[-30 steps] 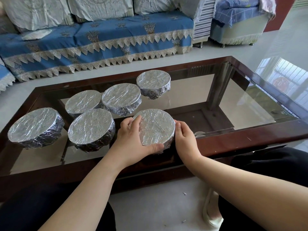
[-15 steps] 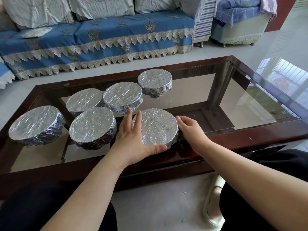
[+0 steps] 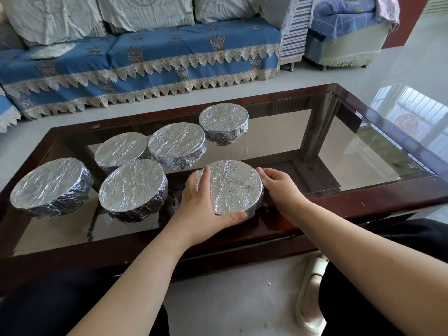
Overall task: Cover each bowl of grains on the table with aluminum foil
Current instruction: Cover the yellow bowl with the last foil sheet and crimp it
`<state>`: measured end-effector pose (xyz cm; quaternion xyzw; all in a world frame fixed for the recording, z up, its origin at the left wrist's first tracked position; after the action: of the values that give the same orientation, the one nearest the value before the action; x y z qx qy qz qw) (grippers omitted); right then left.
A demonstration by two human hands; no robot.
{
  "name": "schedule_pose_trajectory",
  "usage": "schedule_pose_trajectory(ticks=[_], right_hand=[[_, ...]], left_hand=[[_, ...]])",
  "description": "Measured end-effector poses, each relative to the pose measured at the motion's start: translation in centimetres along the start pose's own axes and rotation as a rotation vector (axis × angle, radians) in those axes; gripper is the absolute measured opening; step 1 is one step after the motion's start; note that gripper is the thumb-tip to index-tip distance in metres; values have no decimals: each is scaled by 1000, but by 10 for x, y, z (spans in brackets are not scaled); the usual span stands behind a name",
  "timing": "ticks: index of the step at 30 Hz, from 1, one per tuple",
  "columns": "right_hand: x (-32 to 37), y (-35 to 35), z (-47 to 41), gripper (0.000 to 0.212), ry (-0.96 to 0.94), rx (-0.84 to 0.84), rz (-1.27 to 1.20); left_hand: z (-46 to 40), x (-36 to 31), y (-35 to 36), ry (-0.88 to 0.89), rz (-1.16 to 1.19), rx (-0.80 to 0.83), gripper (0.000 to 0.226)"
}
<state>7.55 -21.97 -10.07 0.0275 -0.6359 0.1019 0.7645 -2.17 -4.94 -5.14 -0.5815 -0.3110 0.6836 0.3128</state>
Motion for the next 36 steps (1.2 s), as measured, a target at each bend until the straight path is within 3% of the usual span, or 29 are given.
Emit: schedule_pose_trajectory(ticks=[13, 22, 28, 36], right_hand=[[1, 11, -2, 20, 199, 140, -255], [6, 10, -6, 9, 137, 63, -186], [12, -4, -16, 17, 18, -52, 157], [6, 6, -14, 13, 56, -8, 91]], left_hand=[[-1, -2, 1, 7, -5, -53, 131], [0, -4, 1, -2, -14, -38, 126], [1, -2, 1, -5, -17, -39, 126], [1, -4, 0, 9, -22, -49, 125]])
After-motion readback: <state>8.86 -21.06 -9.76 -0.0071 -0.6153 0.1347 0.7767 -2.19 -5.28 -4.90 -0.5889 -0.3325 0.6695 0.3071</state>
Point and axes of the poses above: each hand's wrist, its own z-axis away from the middle knuckle, its own y-axis out of the palm, x = y × z, the point moved 10 cm from there along -z, towards the middle knuckle
